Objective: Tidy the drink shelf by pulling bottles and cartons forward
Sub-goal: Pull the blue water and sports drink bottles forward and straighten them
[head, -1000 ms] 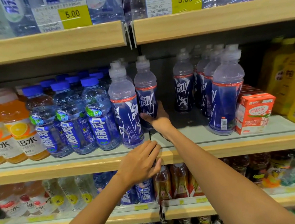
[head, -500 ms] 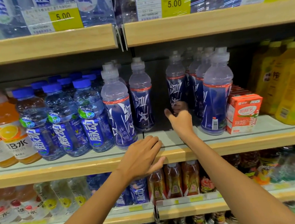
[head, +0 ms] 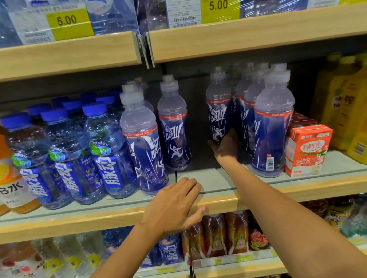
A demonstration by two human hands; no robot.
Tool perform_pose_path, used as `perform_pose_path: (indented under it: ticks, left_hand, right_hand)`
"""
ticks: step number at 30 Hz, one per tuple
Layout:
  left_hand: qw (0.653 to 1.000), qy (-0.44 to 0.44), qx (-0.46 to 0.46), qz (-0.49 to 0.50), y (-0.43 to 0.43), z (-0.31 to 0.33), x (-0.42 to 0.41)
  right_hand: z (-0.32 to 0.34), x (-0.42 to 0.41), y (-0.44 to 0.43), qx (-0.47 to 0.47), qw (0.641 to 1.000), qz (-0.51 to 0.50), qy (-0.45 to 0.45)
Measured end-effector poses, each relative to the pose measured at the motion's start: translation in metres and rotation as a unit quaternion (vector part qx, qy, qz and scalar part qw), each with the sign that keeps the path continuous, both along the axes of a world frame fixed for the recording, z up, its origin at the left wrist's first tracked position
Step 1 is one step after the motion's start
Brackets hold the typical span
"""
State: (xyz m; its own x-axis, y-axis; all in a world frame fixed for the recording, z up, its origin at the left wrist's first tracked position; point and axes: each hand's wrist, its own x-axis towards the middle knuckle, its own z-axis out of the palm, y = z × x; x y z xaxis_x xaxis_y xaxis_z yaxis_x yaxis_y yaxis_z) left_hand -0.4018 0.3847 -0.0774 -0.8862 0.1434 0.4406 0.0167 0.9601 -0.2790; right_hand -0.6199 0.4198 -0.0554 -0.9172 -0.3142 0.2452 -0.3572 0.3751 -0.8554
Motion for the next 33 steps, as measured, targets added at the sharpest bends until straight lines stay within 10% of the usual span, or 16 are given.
perform_pose_path:
  ticks: [24, 33]
  left_hand:
    - [0.996, 0.019, 0.083, 0.04, 0.008, 0.001, 0.006]
    - [0.748, 0.18, 0.639, -0.022, 0.043, 0.072, -0.004]
  right_hand:
    - [-0.003, 0.051, 0.062, -0.078, 0.993, 0.093, 0.012]
    - [0.005, 0.092, 0.104, -0.092, 0.977, 0.189, 0.043]
